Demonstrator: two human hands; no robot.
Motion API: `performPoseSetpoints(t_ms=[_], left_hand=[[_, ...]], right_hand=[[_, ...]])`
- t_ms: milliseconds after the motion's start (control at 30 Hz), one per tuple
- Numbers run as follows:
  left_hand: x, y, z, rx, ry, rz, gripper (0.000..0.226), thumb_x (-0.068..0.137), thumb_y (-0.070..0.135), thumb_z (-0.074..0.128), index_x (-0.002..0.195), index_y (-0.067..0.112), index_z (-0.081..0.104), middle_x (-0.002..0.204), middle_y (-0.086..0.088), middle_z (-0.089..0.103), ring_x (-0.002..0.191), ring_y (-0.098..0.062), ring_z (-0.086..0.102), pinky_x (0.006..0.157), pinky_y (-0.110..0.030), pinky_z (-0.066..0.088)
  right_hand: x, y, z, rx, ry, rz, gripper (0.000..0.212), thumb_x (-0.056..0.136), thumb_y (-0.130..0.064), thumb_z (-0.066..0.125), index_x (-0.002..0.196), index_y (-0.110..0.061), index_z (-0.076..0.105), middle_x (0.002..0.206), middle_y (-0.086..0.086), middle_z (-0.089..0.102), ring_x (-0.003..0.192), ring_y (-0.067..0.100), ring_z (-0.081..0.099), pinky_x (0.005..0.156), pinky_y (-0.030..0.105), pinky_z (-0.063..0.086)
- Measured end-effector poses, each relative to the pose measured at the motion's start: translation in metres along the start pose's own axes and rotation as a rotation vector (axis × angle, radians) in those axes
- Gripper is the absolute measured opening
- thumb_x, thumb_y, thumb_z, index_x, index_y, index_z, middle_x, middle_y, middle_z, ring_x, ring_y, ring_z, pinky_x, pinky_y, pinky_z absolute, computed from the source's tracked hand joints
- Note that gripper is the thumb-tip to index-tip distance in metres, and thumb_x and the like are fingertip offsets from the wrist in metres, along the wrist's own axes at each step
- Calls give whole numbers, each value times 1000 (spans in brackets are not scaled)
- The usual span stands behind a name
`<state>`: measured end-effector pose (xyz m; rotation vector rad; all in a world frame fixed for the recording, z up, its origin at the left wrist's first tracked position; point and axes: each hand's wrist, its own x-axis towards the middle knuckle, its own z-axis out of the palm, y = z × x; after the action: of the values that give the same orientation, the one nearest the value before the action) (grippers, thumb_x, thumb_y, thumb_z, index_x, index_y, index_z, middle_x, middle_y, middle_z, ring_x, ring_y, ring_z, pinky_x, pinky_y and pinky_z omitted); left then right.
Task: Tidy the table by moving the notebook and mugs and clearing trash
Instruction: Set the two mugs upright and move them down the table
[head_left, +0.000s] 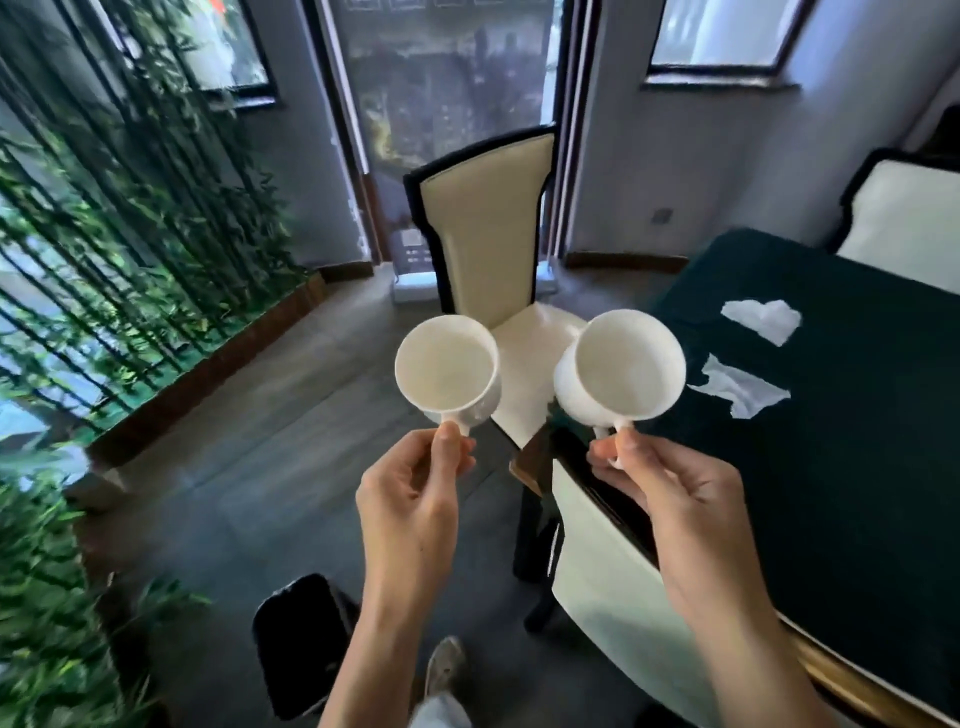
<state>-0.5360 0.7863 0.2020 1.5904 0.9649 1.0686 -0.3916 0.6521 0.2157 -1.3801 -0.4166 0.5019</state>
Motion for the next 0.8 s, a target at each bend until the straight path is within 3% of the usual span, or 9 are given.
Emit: performPoseSetpoints(t_ms=[200,333,433,567,800], left_hand=[[90,-4,11,-55,-188,45,30,106,22,64,82,15,81,78,14,82,75,2,77,68,-5,52],[131,-10,25,-87,-354,0,32,106,27,63,85,14,82,81,9,83,77,-3,78,72,-19,61],[151,-12,41,-118,-461,-44,32,106,29,64,83,15,81,81,7,83,75,-8,79,72,-25,61],[165,-17,66,-112,-598,-83,36,105,30,64,75,17,80,77,-1,81,74,-22,78,77,-43,61],[162,-22,129,-85,-760,-166,36,103,31,67,74,14,79,74,3,81,68,-13,76,76,-36,63]], right_hand=[[38,-5,45,7,154,-46,29,88,-40,69,85,-16,85,89,8,83,93,21,81,93,31,62],[57,-5,63,-8,250,-45,28,97,-29,66,84,-13,85,90,12,83,94,25,81,91,36,63],[65,-3,64,-25,317,-38,30,92,-37,67,86,-14,85,91,11,83,92,25,81,89,34,64],[72,0,51,-44,372,-22,31,89,-42,67,84,-16,85,92,10,83,93,25,81,87,33,64],[86,4,-6,-56,467,28,31,101,-21,65,78,-12,84,92,11,83,93,25,80,82,29,65]])
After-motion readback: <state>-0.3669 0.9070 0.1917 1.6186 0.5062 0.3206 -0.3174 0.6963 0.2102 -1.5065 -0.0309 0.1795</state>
